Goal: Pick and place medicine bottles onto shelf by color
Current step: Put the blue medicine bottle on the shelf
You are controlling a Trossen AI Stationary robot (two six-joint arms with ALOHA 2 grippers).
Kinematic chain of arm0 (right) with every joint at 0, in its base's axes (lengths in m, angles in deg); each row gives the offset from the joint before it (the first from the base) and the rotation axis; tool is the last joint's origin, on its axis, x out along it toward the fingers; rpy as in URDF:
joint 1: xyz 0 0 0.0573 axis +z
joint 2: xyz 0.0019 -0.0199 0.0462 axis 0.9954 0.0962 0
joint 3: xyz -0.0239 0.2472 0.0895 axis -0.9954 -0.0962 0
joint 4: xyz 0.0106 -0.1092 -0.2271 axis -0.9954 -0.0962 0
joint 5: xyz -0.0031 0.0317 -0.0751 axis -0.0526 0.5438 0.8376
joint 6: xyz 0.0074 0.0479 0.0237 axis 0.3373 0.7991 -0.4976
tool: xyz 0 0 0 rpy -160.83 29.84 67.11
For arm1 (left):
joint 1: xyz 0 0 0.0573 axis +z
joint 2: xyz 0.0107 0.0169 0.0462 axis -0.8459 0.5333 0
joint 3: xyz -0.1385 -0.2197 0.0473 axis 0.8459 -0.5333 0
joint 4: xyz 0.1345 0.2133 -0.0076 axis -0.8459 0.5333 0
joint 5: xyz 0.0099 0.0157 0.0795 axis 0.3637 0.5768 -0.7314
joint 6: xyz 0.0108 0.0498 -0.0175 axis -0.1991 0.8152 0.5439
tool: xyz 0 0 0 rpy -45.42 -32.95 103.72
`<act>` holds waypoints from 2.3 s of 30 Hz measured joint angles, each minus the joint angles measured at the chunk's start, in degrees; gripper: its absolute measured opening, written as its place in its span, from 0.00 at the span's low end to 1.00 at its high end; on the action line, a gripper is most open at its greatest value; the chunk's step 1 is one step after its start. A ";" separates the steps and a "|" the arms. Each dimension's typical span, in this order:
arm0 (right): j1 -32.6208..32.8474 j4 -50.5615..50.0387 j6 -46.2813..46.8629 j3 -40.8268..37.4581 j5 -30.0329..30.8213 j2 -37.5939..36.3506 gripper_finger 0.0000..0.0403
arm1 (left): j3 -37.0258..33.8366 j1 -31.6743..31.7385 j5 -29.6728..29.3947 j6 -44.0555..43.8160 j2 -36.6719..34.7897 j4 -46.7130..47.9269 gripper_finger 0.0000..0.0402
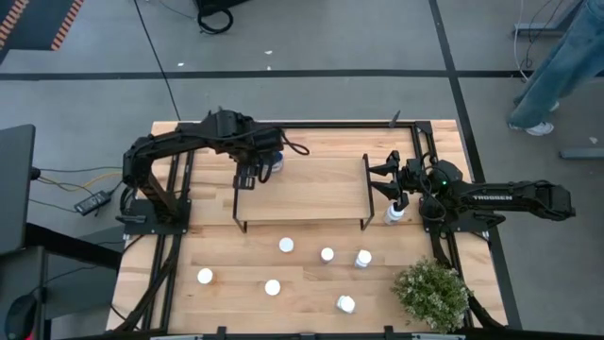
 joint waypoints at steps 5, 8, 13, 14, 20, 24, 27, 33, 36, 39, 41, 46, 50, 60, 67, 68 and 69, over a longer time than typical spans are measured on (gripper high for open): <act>0.00 0.00 0.10 0.00 -0.04 0.01 0.56 | 0.00 -0.02 -4.10 0.37 0.00 0.00 0.40; 0.00 0.00 0.10 0.00 -0.07 -0.01 0.56 | 0.73 -0.35 -8.33 0.77 0.01 0.19 0.42; 0.00 -0.38 0.07 0.00 -0.22 0.01 0.56 | 10.18 -0.41 -8.94 1.24 0.00 -0.72 0.51; 0.00 -0.35 -0.10 0.00 -0.22 0.00 0.56 | 12.47 -0.44 -8.93 0.11 -0.01 -2.00 0.53; 0.00 -0.32 -1.76 0.00 1.07 0.01 0.56 | 16.66 0.67 -5.83 -7.13 0.14 -19.00 0.59; 0.00 -0.22 -1.89 0.00 2.23 0.00 0.56 | 15.91 1.94 -6.16 -7.36 3.42 -26.92 0.56; 0.03 -0.20 -0.80 0.00 2.23 0.01 0.56 | 15.91 4.58 -6.65 -11.45 7.48 -26.49 0.52; 0.04 -0.25 0.19 0.00 1.97 0.00 0.56 | 15.74 6.80 -6.77 -14.69 14.08 -22.28 0.45; 0.04 -0.45 0.13 -0.02 1.70 0.01 0.56 | 15.78 6.69 -6.39 -16.84 15.44 -22.38 0.42; 0.04 -0.52 -0.28 -0.02 1.69 0.01 0.56 | 15.78 6.31 -5.95 -17.95 16.77 -21.25 0.40; 0.04 -0.63 -0.84 -0.02 1.66 0.00 0.56 | 15.78 6.25 -5.99 -17.97 17.03 -18.42 0.38; 0.04 -0.66 -0.97 -0.02 1.57 0.01 0.56 | 15.80 6.20 -6.09 -18.10 18.81 -8.52 0.32; 0.00 -0.63 -1.39 -0.02 1.55 0.01 0.56 | 15.79 5.78 -6.25 -18.05 18.88 -8.76 0.28; 0.00 -0.51 -0.99 -0.02 1.55 0.00 0.56 | 15.80 4.81 -3.76 -19.19 18.88 -8.05 0.21; 0.00 -0.63 -0.99 -0.02 1.53 0.01 0.56 | 15.80 4.83 -3.59 -20.95 18.86 -2.76 0.18; 0.00 -0.62 -0.99 -0.02 1.55 0.00 0.56 | 15.80 4.83 -3.58 -21.06 18.86 -2.72 0.18; 0.00 -0.63 -0.99 -0.02 1.55 0.01 0.56 | 15.80 4.81 -3.58 -21.22 18.86 -2.65 0.18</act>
